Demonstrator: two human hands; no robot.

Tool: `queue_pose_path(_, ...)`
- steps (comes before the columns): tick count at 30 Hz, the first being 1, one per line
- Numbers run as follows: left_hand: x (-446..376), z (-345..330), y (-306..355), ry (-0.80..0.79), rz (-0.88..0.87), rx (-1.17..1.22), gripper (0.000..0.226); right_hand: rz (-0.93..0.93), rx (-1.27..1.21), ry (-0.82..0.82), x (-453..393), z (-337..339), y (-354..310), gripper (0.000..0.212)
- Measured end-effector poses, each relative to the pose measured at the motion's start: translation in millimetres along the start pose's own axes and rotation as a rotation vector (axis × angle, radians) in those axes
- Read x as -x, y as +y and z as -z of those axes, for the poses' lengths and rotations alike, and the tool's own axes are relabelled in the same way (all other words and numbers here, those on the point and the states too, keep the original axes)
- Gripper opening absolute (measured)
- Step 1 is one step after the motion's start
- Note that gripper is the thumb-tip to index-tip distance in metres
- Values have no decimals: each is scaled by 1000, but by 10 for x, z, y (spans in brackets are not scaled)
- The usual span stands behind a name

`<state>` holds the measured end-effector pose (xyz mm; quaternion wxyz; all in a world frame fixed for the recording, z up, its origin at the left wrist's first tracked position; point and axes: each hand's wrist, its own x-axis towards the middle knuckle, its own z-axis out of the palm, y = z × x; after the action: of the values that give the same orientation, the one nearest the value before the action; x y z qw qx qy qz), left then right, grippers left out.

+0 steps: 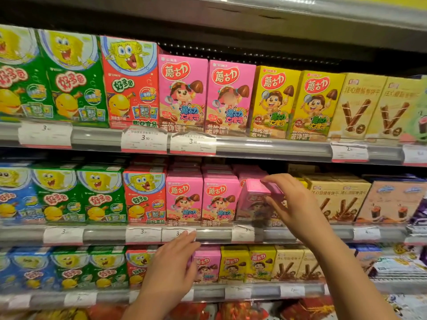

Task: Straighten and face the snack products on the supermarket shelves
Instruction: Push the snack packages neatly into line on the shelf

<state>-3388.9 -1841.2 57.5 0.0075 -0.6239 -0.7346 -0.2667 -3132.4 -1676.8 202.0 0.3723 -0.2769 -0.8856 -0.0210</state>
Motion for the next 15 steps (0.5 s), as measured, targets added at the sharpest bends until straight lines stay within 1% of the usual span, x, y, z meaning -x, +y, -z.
queue_pose_path(2,10,7,3,6,3,1,59,9,18,-4,-47,-16,11,37)
queue_pose_path(6,27,15,3,-49,4,20,53,7,24,-37,-95,-72,31,36)
queue_pose_path(10,32,-3,-23,6,-7,49,51,1,52,-60,-100,-130,61,36)
queue_pose_path(13,27,-19,-41,15,-3,74,62,35,127,-31,-103,-171,95,35)
queue_pose_path(15,26,-22,-37,29,-4,65,65,55,217,3,-109,-179,117,36)
